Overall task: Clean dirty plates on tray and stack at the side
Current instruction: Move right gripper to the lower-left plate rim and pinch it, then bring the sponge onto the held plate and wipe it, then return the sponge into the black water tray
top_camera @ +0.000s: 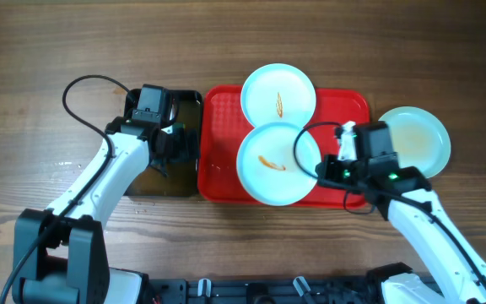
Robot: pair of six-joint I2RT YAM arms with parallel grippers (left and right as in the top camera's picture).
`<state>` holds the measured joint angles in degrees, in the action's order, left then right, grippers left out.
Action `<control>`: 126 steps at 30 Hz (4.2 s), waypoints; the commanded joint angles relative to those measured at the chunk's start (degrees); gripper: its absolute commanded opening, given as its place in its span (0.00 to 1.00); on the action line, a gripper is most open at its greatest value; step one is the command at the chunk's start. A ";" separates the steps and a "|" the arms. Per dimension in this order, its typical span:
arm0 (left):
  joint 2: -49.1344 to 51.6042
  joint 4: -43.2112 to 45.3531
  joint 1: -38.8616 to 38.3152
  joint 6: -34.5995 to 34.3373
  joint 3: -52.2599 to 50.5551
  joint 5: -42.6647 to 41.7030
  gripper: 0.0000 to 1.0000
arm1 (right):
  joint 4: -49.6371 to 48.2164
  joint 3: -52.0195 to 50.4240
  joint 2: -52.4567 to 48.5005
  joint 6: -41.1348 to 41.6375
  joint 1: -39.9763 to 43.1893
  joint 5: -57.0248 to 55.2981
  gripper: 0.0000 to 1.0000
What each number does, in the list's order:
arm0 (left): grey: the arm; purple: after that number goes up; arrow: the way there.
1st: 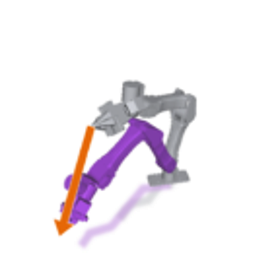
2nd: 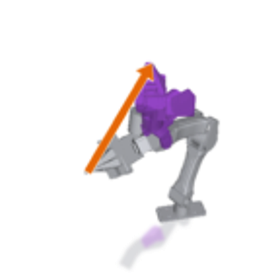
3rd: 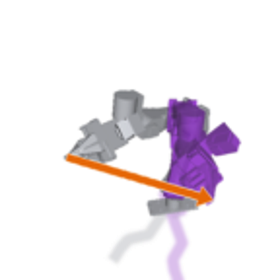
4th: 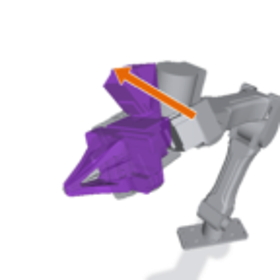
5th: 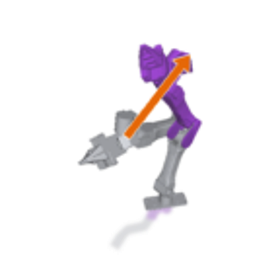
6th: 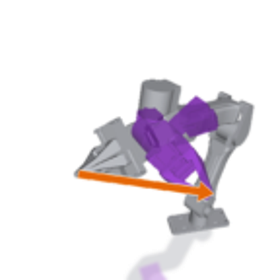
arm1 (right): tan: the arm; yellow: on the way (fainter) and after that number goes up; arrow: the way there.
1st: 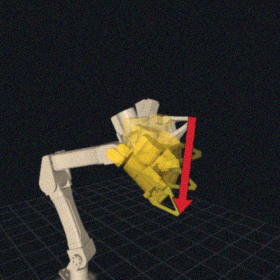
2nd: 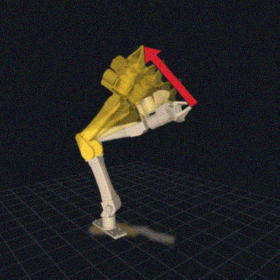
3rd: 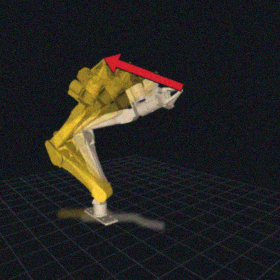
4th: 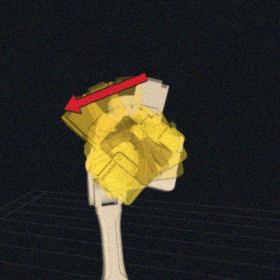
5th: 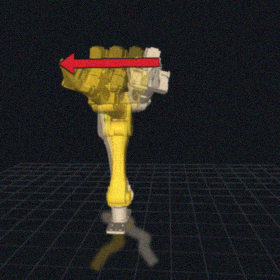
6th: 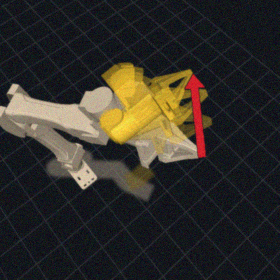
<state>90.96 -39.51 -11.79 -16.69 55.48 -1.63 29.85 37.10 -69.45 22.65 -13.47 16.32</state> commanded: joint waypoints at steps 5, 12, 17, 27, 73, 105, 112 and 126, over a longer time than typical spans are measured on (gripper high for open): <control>-0.20 0.85 -0.31 -0.50 -0.04 -0.74 1.00 | -2.32 1.57 -8.33 11.06 -7.96 -6.12 0.04; 2.93 6.05 -0.35 -0.48 -0.09 -0.22 1.00 | -4.13 1.57 -15.85 13.53 -8.07 -0.79 0.04; 6.73 9.20 -0.35 -0.48 -0.09 4.11 1.00 | -4.50 1.57 -15.85 13.46 -8.07 -0.79 0.04; 10.71 11.06 -0.31 -0.50 -0.09 4.09 0.45 | -4.42 1.57 -15.85 13.51 -8.07 -0.76 0.04; 13.31 14.78 -23.89 -22.56 -0.04 -20.15 0.04 | -3.89 1.57 -15.85 13.31 -8.07 -1.44 0.04; -0.13 4.76 0.83 0.02 -1.01 1.70 0.04 | -5.86 1.55 -15.85 13.33 -8.07 -1.68 0.24; 10.08 7.58 0.83 0.00 -1.01 -0.20 0.46 | -5.81 1.46 -15.85 13.35 -8.07 -1.66 0.18; 11.87 13.64 0.68 -0.17 -1.27 1.01 0.04 | -5.77 1.44 -15.85 13.33 -8.07 -1.27 0.18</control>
<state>101.06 -26.30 -11.22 -17.02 54.70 0.32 24.27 38.52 -84.33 35.97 -21.56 15.38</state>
